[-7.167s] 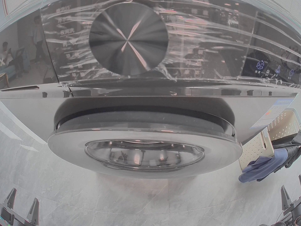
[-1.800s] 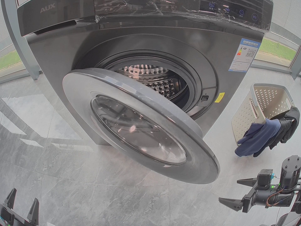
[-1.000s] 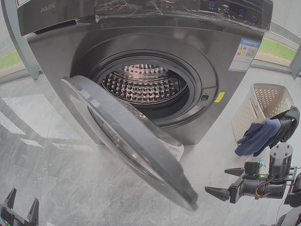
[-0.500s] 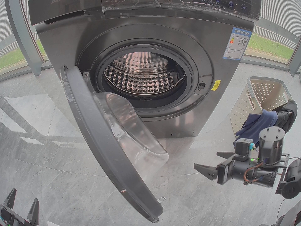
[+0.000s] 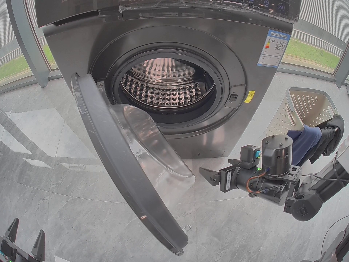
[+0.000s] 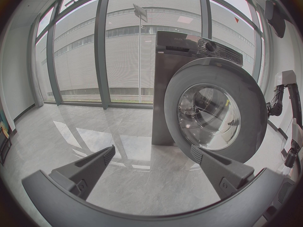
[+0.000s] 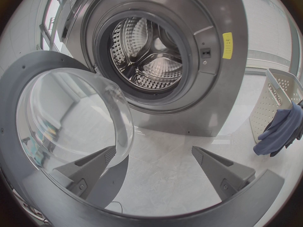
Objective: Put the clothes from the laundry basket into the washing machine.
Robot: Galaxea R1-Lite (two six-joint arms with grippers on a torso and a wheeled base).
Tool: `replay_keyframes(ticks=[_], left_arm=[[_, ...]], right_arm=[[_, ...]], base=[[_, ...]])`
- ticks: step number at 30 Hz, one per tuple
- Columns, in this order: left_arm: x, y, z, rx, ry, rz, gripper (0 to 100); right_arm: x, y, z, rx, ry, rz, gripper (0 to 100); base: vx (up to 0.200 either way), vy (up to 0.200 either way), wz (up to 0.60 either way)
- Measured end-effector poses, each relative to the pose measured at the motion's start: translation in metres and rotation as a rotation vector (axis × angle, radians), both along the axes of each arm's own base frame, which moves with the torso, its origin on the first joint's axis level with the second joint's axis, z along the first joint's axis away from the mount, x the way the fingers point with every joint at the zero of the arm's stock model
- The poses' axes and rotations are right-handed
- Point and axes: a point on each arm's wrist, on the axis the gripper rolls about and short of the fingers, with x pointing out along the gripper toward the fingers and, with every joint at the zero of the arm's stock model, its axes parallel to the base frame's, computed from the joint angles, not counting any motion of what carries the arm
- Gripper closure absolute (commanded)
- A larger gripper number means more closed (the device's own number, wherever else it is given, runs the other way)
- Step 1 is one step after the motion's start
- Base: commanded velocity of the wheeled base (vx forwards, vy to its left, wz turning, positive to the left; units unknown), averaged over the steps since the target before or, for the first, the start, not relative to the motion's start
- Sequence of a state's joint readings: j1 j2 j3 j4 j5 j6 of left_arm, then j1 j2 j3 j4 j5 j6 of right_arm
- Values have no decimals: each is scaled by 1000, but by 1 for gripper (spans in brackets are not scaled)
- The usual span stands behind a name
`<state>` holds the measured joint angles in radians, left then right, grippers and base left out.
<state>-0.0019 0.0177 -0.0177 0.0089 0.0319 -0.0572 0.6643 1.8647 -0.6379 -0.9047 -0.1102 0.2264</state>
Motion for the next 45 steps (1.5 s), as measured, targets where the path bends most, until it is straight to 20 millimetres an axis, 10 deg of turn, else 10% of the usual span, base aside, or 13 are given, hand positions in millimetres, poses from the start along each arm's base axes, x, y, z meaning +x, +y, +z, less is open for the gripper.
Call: replay_keyframes(ticks=[45], left_arm=[[0,0,0,1,0,-2,0]], right_arm=[[13,82,-26,93,-98,168,0]], base=[[-49,0,0]])
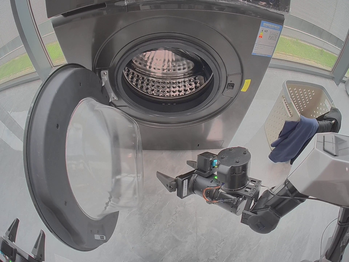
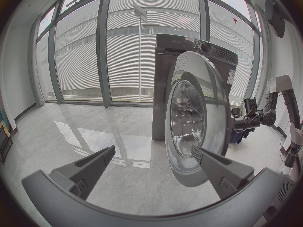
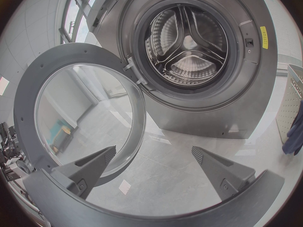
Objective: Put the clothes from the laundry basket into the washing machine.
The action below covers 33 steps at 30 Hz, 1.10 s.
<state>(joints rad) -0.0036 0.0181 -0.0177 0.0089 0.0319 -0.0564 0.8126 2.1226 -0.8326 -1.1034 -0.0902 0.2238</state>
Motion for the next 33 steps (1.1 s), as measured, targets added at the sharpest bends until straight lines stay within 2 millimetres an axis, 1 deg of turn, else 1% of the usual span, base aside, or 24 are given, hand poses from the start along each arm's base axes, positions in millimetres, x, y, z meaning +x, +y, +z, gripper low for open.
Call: replay_keyframes(ticks=[4,10,16,22,28,33], left_arm=[[0,0,0,1,-1,1,0],[0,0,0,1,-1,1,0],[0,0,0,1,-1,1,0],[0,0,0,1,-1,0,0],[0,0,0,1,-1,0,0],[0,0,0,2,0,1,0]], right_arm=[[6,13,-2,18,-16,19,0],[10,39,-6,40,-38,55,0],[12,61,-16,48,-46,86,0],[15,72,-18,61,-58,96,0],[24,81,-11,64,-56,99,0],[26,96,-12,67,-54,119,0]], base=[[0,0,0],[0,0,0],[0,0,0],[0,0,0],[0,0,0],[0,0,0]])
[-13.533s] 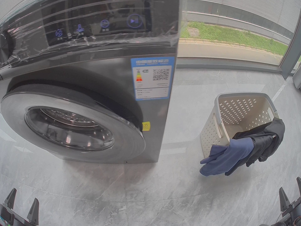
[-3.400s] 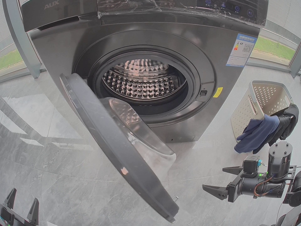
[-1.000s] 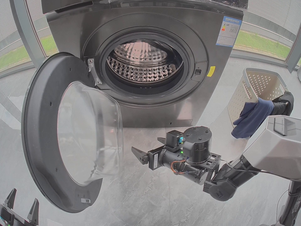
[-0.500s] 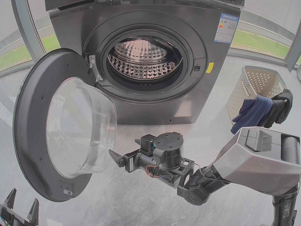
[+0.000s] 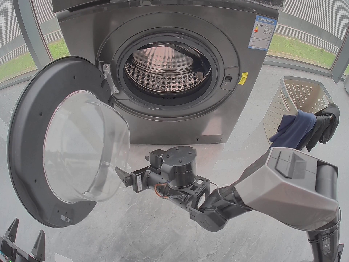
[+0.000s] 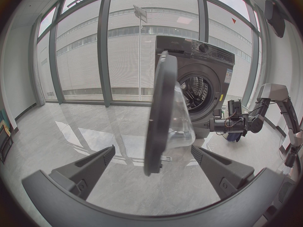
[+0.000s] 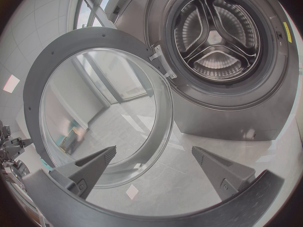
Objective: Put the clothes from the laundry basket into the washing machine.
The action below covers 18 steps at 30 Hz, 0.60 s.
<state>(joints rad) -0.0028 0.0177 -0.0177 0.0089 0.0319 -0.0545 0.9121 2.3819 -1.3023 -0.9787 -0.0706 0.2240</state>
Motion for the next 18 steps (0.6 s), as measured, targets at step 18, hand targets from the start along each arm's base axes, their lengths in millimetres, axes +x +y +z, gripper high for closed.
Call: replay_keyframes(ticks=[18], left_arm=[[0,0,0,-2,-1,0,0]], right_arm=[[8,21,-4,21,-12,5,0]], base=[[0,0,0]])
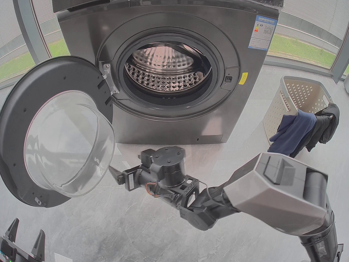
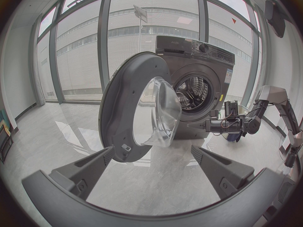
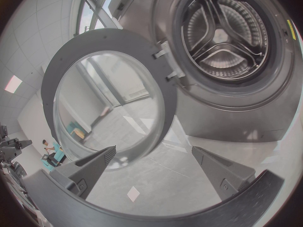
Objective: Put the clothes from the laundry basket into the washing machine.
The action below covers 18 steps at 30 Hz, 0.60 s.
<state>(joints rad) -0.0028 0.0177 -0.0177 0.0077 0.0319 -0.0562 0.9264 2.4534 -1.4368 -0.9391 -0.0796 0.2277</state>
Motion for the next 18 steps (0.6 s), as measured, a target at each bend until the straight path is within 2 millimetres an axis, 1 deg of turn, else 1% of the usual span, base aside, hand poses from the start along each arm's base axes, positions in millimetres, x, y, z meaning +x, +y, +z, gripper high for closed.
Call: replay_keyframes(ticks=[5,7,9,11,13,16,18], left_arm=[[0,0,0,0,0,0,0],[0,0,0,0,0,0,0],[0,0,0,0,0,0,0],[0,0,0,0,0,-1,0],[0,0,0,0,0,-1,0],[0,0,0,0,0,-1,0],[0,0,0,0,0,-1,0]], right_arm=[[2,-34,4,-46,35,-43,0],[3,-46,6,-56,43,-61,0],[0,-53,10,-61,47,-66,0],[-2,-55,15,-58,44,-66,0],[-2,-53,20,-46,34,-63,0],[-7,-42,22,-32,21,-36,0],[-7,-35,21,-23,14,-27,0]], base=[[0,0,0],[0,0,0],[0,0,0],[0,0,0],[0,0,0],[0,0,0],[0,0,0]])
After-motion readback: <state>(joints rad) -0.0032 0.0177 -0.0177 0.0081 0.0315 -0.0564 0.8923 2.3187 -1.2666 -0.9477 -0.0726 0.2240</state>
